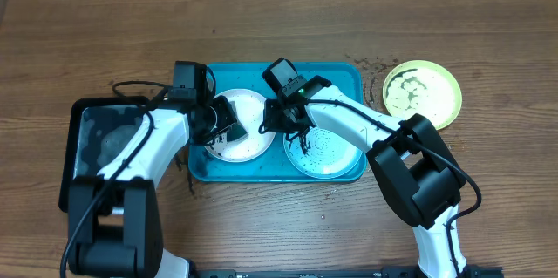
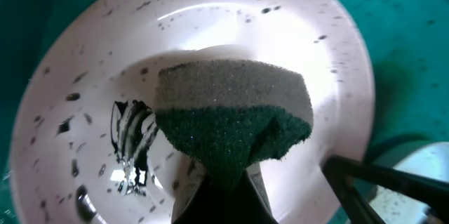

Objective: Clean dirty plates on tray and stack at the side
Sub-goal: 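Hold the white plate with the right gripper and scrub it with the left sponge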

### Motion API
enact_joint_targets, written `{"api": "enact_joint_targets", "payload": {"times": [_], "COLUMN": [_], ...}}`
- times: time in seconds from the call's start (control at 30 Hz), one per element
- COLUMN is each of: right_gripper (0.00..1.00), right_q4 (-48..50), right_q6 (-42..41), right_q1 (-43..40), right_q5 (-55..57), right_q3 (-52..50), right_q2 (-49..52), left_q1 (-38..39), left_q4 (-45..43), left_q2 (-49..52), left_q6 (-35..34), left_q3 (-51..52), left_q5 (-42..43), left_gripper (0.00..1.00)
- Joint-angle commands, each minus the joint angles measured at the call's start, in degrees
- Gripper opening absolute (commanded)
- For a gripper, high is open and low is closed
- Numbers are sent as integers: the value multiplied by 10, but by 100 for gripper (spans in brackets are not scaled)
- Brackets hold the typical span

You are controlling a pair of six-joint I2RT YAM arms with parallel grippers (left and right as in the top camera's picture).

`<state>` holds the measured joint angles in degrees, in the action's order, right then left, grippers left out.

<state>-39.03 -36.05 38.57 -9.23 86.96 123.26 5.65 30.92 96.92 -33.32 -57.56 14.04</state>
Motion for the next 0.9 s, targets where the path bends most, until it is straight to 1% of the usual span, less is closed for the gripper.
{"api": "enact_joint_targets", "payload": {"times": [0.0,0.1,0.2,0.3,0.37,0.47,0.57,0.63,0.67,0.77,0.83,0.87], "right_gripper": [4,4,4,4,4,4,4,4,4,4,4,4], "right_q4": [-17,-17,-18,-22,-22,-22,-22,-22,-22,-20,-18,-18], "right_q6": [-4,-4,-4,-2,-2,-2,-2,-2,-2,-2,-2,-2], "right_q1": [1,1,1,1,1,1,1,1,1,1,1,1], "right_q5": [0,0,0,2,2,2,2,2,2,2,2,2], "right_q3": [-10,-10,-10,-10,-10,-10,-10,-10,-10,-10,-10,-10], "right_q2": [11,11,11,11,11,11,11,11,11,11,11,11], "left_q1": [5,5,4,3,3,3,3,4,5,7,12,16], "left_q4": [-5,-5,9,38,54,87,122,132,132,98,76,67], "left_q2": [31,47,58,56,54,52,52,52,52,52,58,64], "left_q6": [-15,13,51,53,57,76,83,83,83,83,82,73], "left_q3": [7,7,7,5,-4,-38,-86,-115,-126,-134,-133,-133], "left_q5": [15,-7,-87,-176,-214,-242,-245,-228,-197,-61,16,40], "left_gripper": [4,4,4,4,4,4,4,4,4,4,4,4]}}
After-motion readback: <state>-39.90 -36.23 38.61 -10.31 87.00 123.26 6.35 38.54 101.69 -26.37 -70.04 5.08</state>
